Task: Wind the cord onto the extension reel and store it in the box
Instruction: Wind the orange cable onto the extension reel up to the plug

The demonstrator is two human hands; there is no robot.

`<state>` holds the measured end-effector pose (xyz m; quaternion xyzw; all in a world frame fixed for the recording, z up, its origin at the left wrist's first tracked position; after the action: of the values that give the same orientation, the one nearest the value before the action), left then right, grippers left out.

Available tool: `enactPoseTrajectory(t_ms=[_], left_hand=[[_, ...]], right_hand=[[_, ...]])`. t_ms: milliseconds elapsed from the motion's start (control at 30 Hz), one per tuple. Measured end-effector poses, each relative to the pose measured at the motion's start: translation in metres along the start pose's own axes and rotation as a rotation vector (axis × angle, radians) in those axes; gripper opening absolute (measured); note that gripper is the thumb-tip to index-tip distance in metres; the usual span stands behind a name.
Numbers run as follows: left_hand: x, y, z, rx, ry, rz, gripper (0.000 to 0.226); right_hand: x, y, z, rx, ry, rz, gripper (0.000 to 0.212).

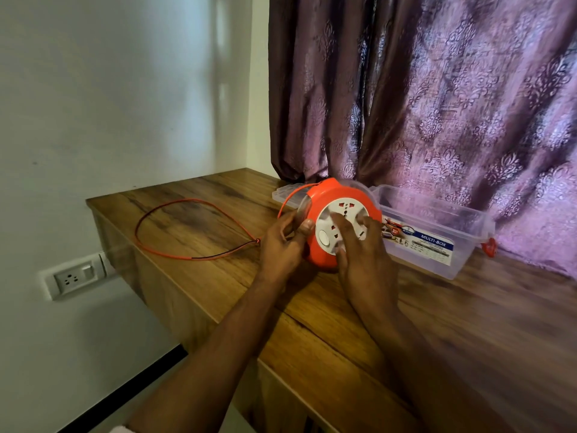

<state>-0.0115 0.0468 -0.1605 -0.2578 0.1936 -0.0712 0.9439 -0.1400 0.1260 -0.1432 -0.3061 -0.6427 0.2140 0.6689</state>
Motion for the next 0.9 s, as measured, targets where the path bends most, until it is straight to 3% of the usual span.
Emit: enactPoseTrajectory(t_ms=[167,533,700,900], left_hand=[[0.001,0.001,0.001,0.009,-0.025,-0.018,0.035],[-0.001,0.004,0.004,0.027,-0.007,-0.048,0.031],[-0.002,0.004,0.004,0.022,-0.017,-0.064,0.053],[-0.005,0.007,0.007,0.02,-0.004,-0.096,0.03]], right_hand=[[-0.003,0.001,0.002,0.007,0.004,-0.068,0.065],[0.007,-0.001,0.005,-0.134,-0.088,-0.044,0.056],[0.006,-0.002,0.008,-0.278,-0.226,-0.002,0.058],[0.005,-0.002,0.008,-0.442,-0.393,-0.025,0.054]])
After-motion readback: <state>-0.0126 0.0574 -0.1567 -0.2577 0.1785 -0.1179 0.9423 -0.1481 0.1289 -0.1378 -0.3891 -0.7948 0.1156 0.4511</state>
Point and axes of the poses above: each hand's wrist, its own y-axis away from the middle knuckle, its own x-axis out of the back of the hand, z = x × y, the point moved 3 cm from there along -y, towards the middle knuckle, and after that the axes turned 14 degrees about y, right-handed, at the moved point
